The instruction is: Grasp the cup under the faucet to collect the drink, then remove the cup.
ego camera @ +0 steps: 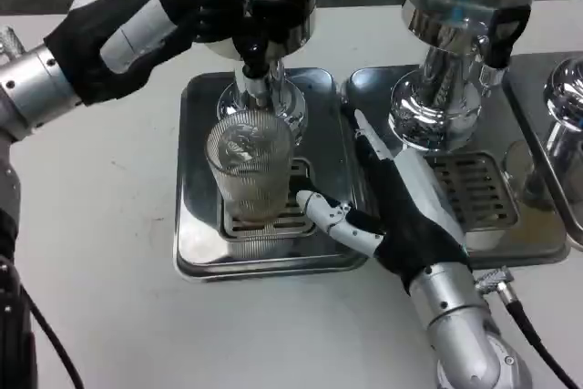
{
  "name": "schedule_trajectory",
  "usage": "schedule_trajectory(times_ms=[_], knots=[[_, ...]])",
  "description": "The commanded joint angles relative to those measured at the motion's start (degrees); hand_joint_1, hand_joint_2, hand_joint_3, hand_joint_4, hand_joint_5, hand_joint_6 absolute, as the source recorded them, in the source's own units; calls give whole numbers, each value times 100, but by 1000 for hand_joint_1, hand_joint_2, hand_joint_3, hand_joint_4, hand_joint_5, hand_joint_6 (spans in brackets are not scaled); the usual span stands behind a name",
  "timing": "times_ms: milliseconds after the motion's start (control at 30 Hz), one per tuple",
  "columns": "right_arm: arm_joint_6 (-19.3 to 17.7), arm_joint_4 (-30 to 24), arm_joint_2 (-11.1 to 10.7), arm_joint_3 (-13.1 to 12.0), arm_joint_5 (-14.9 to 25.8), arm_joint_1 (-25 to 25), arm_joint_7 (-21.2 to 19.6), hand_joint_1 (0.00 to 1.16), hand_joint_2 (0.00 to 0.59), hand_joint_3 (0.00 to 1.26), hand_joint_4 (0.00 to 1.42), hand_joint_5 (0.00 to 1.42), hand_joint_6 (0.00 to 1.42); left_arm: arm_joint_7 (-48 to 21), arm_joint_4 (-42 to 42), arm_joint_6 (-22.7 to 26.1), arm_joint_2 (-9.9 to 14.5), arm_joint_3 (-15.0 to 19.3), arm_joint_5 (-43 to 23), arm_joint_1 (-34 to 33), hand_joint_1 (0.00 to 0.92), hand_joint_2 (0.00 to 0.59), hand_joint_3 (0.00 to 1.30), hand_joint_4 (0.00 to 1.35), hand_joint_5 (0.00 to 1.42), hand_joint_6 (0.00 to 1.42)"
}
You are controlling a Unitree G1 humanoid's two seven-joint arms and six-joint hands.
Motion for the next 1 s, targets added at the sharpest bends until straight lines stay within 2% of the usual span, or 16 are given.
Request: schedule_trajectory(times_ms=[33, 500, 1000], knots=[[-89, 19, 10, -26, 40, 11, -88, 497, 278, 0, 0, 0, 0, -151, -142, 1, -30, -24, -24, 33, 0, 51, 251, 145, 212, 279], [-83, 20, 22, -30, 50, 20, -109, 484, 285, 0, 0, 0, 1, -345, -540, -485, -59, -143, 1, 232, 0, 51, 259, 158, 228, 302], [-86, 18, 16, -24, 60, 25, -103, 481, 286, 0, 0, 0, 1, -261, -806, -1519, 32, -435, 86, 393, 0, 52, 260, 158, 228, 297]])
